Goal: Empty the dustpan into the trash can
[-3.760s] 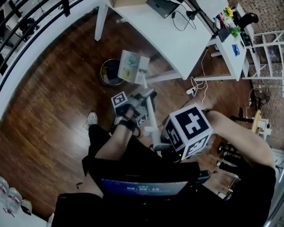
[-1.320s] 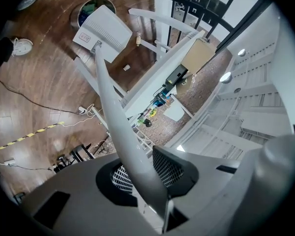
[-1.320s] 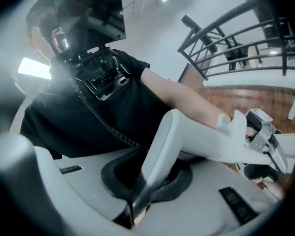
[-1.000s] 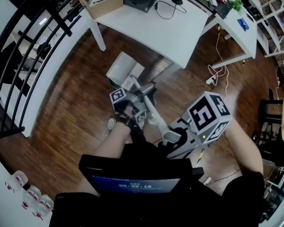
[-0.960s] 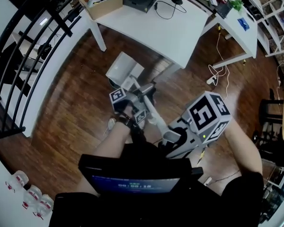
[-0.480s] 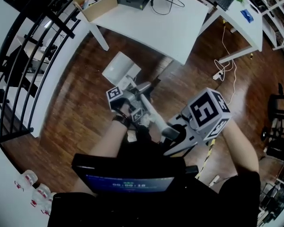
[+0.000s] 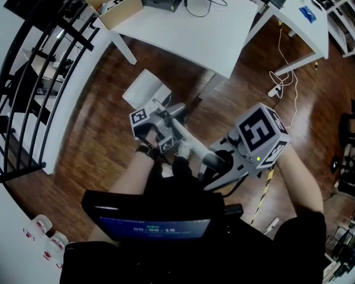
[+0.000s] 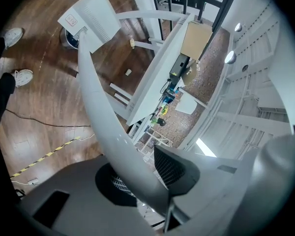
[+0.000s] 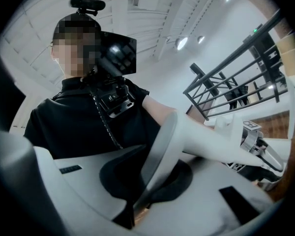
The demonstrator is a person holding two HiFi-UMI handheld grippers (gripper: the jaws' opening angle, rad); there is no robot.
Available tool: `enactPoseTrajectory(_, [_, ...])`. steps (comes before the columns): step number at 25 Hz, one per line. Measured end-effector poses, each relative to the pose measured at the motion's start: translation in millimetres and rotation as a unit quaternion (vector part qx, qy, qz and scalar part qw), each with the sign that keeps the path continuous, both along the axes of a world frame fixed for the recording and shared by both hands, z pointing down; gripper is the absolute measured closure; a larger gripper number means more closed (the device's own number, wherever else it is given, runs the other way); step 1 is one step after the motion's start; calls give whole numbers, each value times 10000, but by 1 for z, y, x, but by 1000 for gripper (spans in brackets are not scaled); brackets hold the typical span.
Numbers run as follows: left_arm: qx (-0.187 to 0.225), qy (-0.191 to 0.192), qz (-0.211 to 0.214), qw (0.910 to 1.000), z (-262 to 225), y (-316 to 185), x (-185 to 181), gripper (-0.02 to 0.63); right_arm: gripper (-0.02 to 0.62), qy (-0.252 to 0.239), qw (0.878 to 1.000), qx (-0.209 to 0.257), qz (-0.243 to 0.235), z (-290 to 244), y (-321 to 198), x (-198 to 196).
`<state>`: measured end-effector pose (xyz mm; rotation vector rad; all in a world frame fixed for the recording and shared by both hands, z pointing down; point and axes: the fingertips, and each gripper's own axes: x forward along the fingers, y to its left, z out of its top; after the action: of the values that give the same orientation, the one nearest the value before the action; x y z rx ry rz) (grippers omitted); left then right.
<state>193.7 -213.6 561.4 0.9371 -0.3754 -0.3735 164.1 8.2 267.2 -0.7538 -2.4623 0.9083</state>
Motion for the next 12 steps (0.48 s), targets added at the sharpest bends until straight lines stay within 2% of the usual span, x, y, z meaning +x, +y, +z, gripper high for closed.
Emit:
enactPoseTrajectory(6, [31, 76, -68, 9999, 1, 7, -13, 491, 566, -200, 9996, -190, 5, -5, -3, -3])
enactPoseTrajectory(12, [71, 146, -223, 9996, 2, 13, -24, 490, 565, -255, 9992, -222, -232, -7, 2, -5])
